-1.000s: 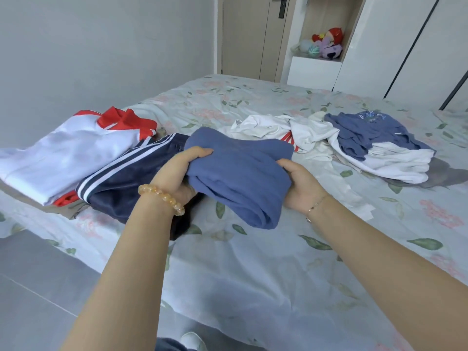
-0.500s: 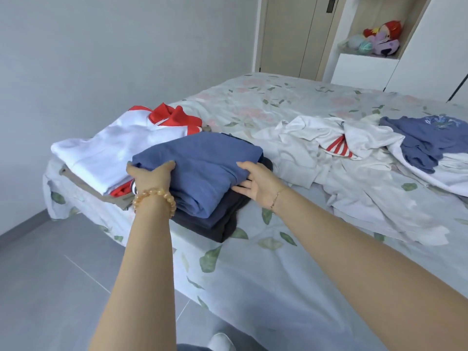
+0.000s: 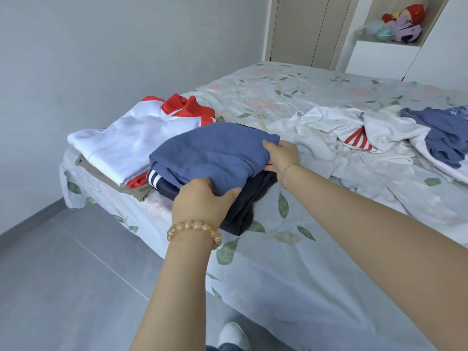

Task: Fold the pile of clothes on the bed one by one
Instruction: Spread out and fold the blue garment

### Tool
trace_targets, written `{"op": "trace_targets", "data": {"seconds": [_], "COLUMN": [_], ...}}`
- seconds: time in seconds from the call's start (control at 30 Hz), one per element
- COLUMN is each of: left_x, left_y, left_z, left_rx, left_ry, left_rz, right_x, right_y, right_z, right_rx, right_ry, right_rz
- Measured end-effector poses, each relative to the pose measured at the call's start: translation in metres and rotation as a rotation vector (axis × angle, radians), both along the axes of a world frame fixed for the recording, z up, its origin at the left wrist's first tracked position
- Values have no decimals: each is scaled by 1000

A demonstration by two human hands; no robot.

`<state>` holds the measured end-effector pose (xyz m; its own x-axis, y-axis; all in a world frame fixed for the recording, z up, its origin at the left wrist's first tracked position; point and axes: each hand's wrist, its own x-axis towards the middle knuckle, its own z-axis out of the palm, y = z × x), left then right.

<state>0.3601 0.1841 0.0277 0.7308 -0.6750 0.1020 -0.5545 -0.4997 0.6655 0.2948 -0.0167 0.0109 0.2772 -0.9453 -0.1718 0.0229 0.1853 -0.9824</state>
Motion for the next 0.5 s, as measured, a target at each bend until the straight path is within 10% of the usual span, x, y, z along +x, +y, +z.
{"op": "trace_targets", "data": {"seconds": [0.33,0.5], "left_x": [20,17], "left_y": [12,13], "left_z": [6,26], "left_rx": [152,-239], "left_ry": [47,2], "left_rz": [-209,128], "right_x": [1,0], "right_y": [-26,-12], "right_z": [9,13], "right_rx": [-23,-451], "right_ry": [-4,431], "right_rz": [-84,-105]}}
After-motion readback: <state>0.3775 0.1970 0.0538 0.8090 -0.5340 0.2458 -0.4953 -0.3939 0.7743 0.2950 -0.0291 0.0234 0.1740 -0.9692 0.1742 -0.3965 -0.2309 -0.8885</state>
